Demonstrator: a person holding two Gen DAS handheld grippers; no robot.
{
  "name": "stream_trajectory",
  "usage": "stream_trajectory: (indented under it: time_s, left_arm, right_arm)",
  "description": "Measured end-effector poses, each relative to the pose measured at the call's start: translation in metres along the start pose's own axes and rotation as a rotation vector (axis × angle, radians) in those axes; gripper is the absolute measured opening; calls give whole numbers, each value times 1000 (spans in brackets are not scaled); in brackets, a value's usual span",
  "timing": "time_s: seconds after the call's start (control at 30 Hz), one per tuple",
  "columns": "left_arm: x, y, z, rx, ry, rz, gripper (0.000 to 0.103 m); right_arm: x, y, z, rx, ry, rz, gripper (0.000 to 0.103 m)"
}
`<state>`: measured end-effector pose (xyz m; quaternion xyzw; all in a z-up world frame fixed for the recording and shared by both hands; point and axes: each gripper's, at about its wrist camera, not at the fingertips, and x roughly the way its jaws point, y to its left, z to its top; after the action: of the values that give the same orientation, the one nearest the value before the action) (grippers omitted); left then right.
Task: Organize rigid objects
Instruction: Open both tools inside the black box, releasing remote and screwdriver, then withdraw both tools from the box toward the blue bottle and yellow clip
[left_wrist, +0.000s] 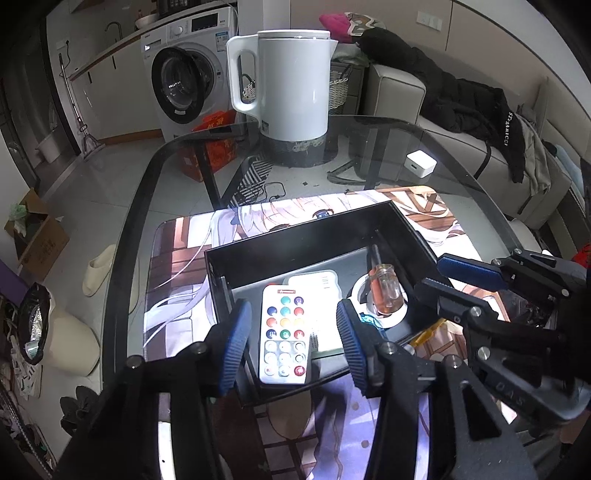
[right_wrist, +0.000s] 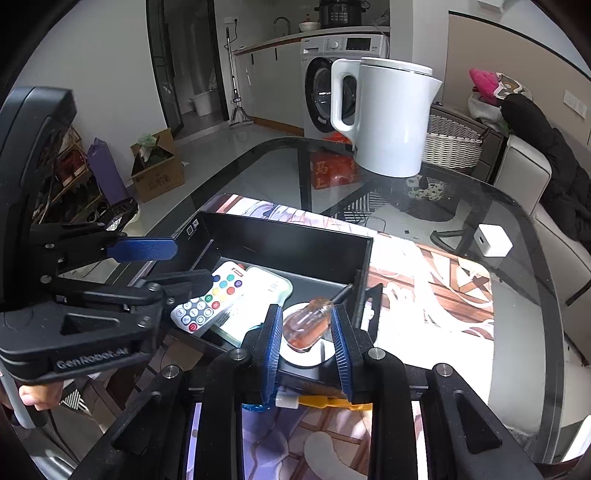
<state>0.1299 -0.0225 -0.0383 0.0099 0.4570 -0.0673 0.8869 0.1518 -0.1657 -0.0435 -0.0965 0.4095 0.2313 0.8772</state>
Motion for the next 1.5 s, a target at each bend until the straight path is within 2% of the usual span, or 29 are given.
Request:
stream_trajectory:
  time_s: [0.4,0.47,0.6,0.83,1.13,1.37,1.5]
  left_arm:
    - [-6,-8,-5,16,-10,-13,49]
    - [-8,-12,-7,36,-23,-8,52]
    - [-14,-23,-11,84,-40,1,52]
    - [-31,-48,-21,170,-50,-46,52]
    - [-21,-79,-45,272,48,-108,52]
    - [7,-91,-55,318,111,-85,52]
    - [17,-91,-54,319,127,-73,52]
  right_arm:
    - [-13,-15,-9,16,-2,-9,27]
    - [-15,-16,-10,15,-13,-14,27]
    - [-18,-21,-13,15,-18,-22,27]
    - [-20,-36,-18,33,-5,-46,27]
    - [-4,-56,-37,72,81,-49,28]
    - [15,-52,-40,49,118,-52,28]
    - [22,-47,-46,35,174,-38,28]
